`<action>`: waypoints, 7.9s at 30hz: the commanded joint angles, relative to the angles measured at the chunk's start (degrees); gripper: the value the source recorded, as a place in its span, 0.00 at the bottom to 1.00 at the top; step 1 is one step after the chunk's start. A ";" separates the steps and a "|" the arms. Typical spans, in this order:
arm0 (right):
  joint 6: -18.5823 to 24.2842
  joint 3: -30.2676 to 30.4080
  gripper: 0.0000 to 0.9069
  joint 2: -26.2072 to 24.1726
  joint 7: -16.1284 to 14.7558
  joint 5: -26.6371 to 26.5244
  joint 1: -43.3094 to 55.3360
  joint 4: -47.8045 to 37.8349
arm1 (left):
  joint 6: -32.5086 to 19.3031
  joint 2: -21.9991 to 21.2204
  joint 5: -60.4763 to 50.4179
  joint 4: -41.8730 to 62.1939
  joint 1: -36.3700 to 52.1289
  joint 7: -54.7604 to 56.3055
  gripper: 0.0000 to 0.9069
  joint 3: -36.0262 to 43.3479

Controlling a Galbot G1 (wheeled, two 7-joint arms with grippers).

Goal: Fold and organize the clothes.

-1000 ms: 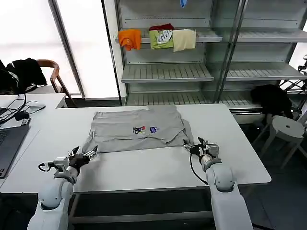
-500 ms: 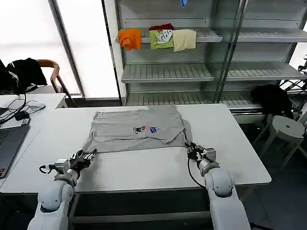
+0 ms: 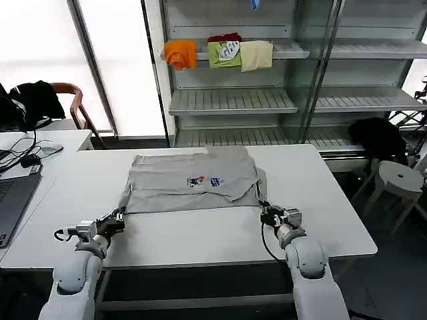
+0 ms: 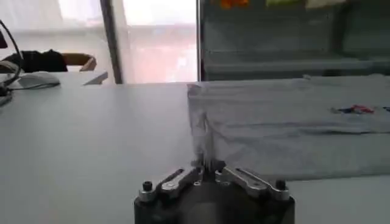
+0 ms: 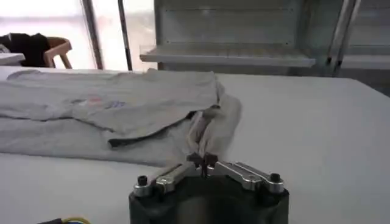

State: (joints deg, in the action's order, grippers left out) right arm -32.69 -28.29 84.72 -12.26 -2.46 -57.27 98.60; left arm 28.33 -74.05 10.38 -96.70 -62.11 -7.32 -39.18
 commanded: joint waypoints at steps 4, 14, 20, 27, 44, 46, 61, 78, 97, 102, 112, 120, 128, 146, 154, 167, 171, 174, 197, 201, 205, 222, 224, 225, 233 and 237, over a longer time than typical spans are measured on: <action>-0.50 -0.31 0.00 -1.11 0.74 -5.63 -6.92 9.34 | -1.52 0.84 -1.79 -9.03 -6.47 0.72 0.00 -1.29; -0.52 -2.87 0.00 -3.31 1.58 -7.02 -19.29 22.66 | 2.30 0.78 7.29 -25.52 -23.95 1.48 0.00 -7.44; -0.49 -3.78 0.00 -4.99 0.75 -7.08 -26.00 26.92 | 2.09 -0.97 10.96 -29.50 -30.05 2.51 0.00 -9.41; -0.52 -2.36 0.00 -5.74 0.22 -4.88 -28.77 28.03 | 2.30 -2.41 12.36 -29.86 -31.83 4.56 0.00 -9.28; -0.46 -2.59 1.00 -1.15 3.25 2.29 -13.05 30.36 | -3.33 -2.45 7.45 -29.50 -18.09 2.88 1.00 -10.41; -0.50 -0.40 1.00 -1.33 2.93 2.37 -6.70 25.56 | -1.04 -1.88 7.60 -26.84 -8.42 2.00 1.00 -8.01; 2.78 1.42 1.00 9.33 2.66 9.74 33.65 -34.75 | 4.72 0.87 0.32 11.86 20.65 -1.26 1.00 5.51; 11.30 0.15 1.00 10.28 4.06 12.83 38.96 -52.73 | 4.23 1.24 -5.53 23.66 24.39 -5.14 1.00 4.92; 11.70 3.40 0.93 10.28 1.70 9.46 38.06 -53.40 | 2.73 1.40 -6.44 28.10 25.43 -5.80 1.00 4.22; 11.50 3.41 0.53 10.28 0.56 9.97 37.31 -52.77 | 2.68 0.95 -6.54 29.18 25.76 -6.42 0.70 4.27; 10.48 3.42 0.00 10.28 -1.34 10.33 34.87 -48.36 | 3.08 0.56 -6.57 28.58 25.11 -8.43 0.01 4.46; 10.19 3.28 0.00 10.28 -1.69 9.16 33.36 -45.09 | 2.70 0.78 -6.44 27.68 24.87 -9.17 0.00 4.54; 10.81 2.42 0.00 10.28 -1.38 5.83 30.78 -38.58 | -2.40 0.89 -0.70 24.34 23.71 -7.45 0.00 4.26; 2.95 7.84 0.00 4.85 0.62 -1.53 15.37 -6.72 | -2.43 4.12 14.53 4.88 10.68 -7.59 0.00 0.97; 1.62 6.98 0.00 2.51 -0.27 -1.47 6.90 2.70 | -3.92 4.37 17.36 1.59 3.56 -10.36 0.00 -0.83; 1.37 3.86 0.00 1.96 -0.81 -1.01 -2.06 8.80 | -4.56 6.10 21.15 -0.60 -2.12 -12.33 0.00 -3.34; 1.46 3.02 0.00 1.92 -0.93 -0.91 -3.35 9.10 | -5.24 6.81 21.31 0.33 -3.13 -13.87 0.00 -4.25; 1.61 2.85 0.00 2.02 -1.22 -0.30 -4.37 9.37 | -5.39 7.17 21.66 0.39 -3.96 -14.88 0.01 -4.80; 2.64 1.00 0.00 2.00 -2.91 2.96 -9.91 10.68 | -6.89 8.66 21.76 2.26 -5.49 -16.70 0.01 -5.87; 2.44 1.10 0.31 2.19 -1.60 4.64 -9.89 10.52 | -7.18 8.72 20.04 1.10 -6.34 -16.65 0.01 -6.08; 3.32 1.38 1.00 2.37 0.20 9.58 -9.99 10.06 | -7.42 8.36 18.26 -0.36 -7.27 -15.66 0.98 -6.30; 4.66 -2.51 1.00 1.42 5.40 6.18 -7.54 10.77 | -6.23 5.52 14.19 -10.10 -12.64 -5.70 1.00 -9.41; 4.72 -3.94 1.00 1.14 5.63 -4.57 -6.55 12.77 | -4.94 4.20 14.43 -11.63 -14.15 -1.60 1.00 -9.32; 4.81 -4.59 1.00 1.05 6.29 -8.93 -5.93 13.83 | -4.88 3.69 14.15 -12.29 -15.05 1.02 1.00 -8.94; 1.56 -5.46 1.00 -0.28 11.13 -23.28 0.20 19.35 | -5.14 0.24 9.08 -13.18 -16.40 9.04 1.00 -5.22; 1.45 -4.53 1.00 -0.10 10.74 -21.43 0.03 19.63 | -4.35 -0.80 7.61 -12.25 -14.98 10.20 1.00 -4.25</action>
State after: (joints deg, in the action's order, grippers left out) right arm -30.07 -31.84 85.06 -3.93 -12.62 -60.49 114.52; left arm 22.91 -71.72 22.77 -107.02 -76.01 -6.19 -45.74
